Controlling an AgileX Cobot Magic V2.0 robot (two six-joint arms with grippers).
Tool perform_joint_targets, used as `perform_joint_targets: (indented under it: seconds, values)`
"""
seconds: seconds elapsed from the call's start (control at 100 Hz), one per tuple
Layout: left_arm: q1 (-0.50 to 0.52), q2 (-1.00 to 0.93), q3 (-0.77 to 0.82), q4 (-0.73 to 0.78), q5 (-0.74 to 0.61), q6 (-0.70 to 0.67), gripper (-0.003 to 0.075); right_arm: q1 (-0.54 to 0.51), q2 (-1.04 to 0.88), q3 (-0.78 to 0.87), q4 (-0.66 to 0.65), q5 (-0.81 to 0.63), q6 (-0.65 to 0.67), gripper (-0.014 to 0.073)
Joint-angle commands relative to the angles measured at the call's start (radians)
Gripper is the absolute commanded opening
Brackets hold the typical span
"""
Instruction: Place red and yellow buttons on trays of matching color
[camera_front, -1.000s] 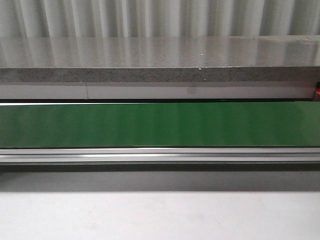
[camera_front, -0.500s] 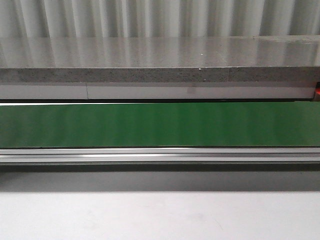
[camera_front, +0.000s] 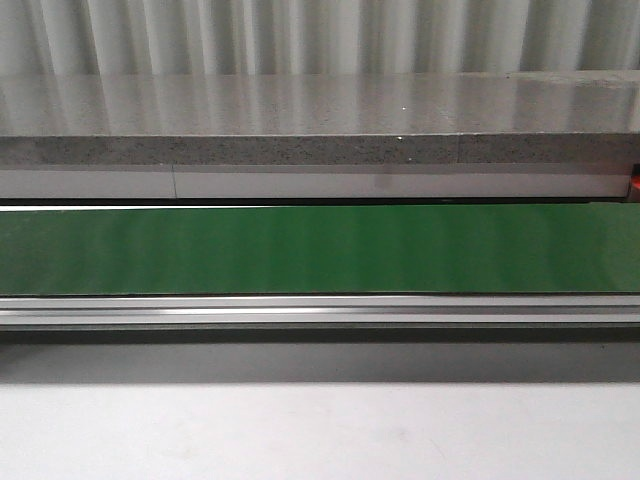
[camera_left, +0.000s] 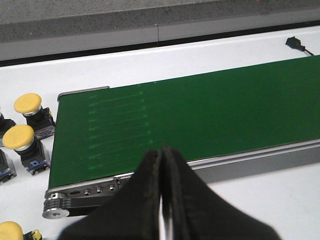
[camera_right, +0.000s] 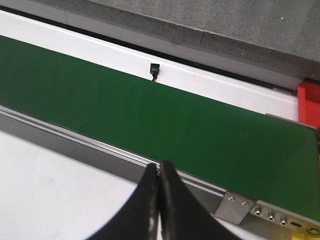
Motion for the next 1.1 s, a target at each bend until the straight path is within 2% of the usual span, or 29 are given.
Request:
perform_joint_targets:
  seconds: [0.0, 0.13, 0.27, 0.38, 0.52, 0.59, 0.66, 0.78, 0.85, 0.9, 1.09]
  values:
    - [-0.01, 0.006, -0.026, 0.001, -0.083, -0.005, -0.002, -0.001, 0.008, -0.024, 0.003, -0.064, -0.011, -0.0067]
    - [0.001, 0.033, -0.048, 0.032, -0.085, -0.029, -0.002, -0.001, 0.008, -0.024, 0.003, -0.064, -0.011, -0.0067]
    - [0.048, 0.089, -0.088, 0.144, -0.081, -0.161, -0.002, -0.001, 0.008, -0.024, 0.003, -0.064, -0.011, -0.0067]
    - [0.113, 0.138, -0.124, 0.207, -0.032, -0.218, -0.0019, -0.001, 0.008, -0.024, 0.003, -0.064, -0.011, -0.0067]
    - [0.201, 0.204, -0.162, 0.213, 0.029, -0.258, 0.0003, -0.001, 0.008, -0.024, 0.003, -0.064, -0.011, -0.0067]
    - [0.241, 0.23, -0.164, 0.213, 0.041, -0.269, 0.0065, -0.001, 0.008, -0.024, 0.003, -0.064, -0.011, -0.0067]
    - [0.283, 0.26, -0.164, 0.213, 0.063, -0.271, 0.0167, -0.001, 0.008, -0.024, 0.003, -0.064, -0.011, -0.0067]
    - [0.335, 0.301, -0.164, 0.213, 0.079, -0.303, 0.0412, -0.001, 0.008, -0.024, 0.003, -0.064, -0.011, -0.0067]
    - [0.349, 0.316, -0.167, 0.213, 0.083, -0.306, 0.0514, -0.001, 0.008, -0.024, 0.003, -0.064, -0.011, -0.0067]
    - [0.356, 0.339, -0.167, 0.213, 0.096, -0.336, 0.0538, -0.001, 0.008, -0.024, 0.003, -0.064, -0.011, -0.0067]
    - [0.393, 0.466, -0.186, 0.213, 0.23, -0.375, 0.0511, -0.001, 0.008, -0.024, 0.003, -0.064, -0.011, -0.0067]
